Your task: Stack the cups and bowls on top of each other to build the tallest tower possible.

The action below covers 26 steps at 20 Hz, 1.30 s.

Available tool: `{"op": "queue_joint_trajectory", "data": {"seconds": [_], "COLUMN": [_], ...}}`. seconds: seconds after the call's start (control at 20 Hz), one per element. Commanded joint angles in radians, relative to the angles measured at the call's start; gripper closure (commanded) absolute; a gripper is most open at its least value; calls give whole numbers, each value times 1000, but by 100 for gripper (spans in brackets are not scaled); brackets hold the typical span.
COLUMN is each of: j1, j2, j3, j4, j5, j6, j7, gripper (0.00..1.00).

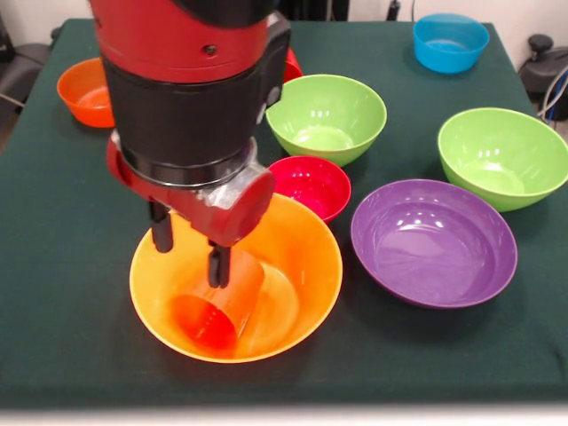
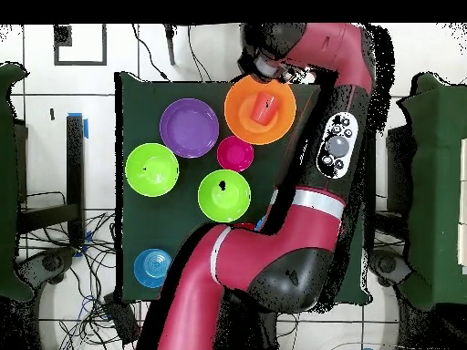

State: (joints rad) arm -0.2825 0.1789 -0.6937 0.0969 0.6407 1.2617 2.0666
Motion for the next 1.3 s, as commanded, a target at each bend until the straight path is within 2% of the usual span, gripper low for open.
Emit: {"op": "queue_joint_trajectory", "data": {"seconds": [0.05, 0.2, 0.25, 0.3, 0.35, 0.4, 0.45, 0.55, 0.65, 0.9, 1.05, 1.3], "j1": [-59, -69, -59, -55, -42, -37, -23, -15, -11, -13, -14, -25], "j2": [112, 128, 127, 129, 132, 138, 145, 139, 140, 121, 94, 56], "j3": [-129, -176, -152, -149, -91, -71, 2, 69, 95, 167, 181, 259], "j4": [-34, -49, -51, -57, -62, -72, -83, -96, -105, -130, -135, -123], "j5": [99, 151, 148, 163, 189, 219, 269, 296, 328, 228, 155, 55], "j6": [3, 15, -2, -4, -11, -2, 20, 74, 120, 187, 235, 287], "j7": [78, -84, -222, -312, -497, -626, -848, -987, -1119, -1196, -1324, -1420], "gripper": [0, 0, 0, 0, 0, 0, 0, 0, 0, 0, 0, 0]}}
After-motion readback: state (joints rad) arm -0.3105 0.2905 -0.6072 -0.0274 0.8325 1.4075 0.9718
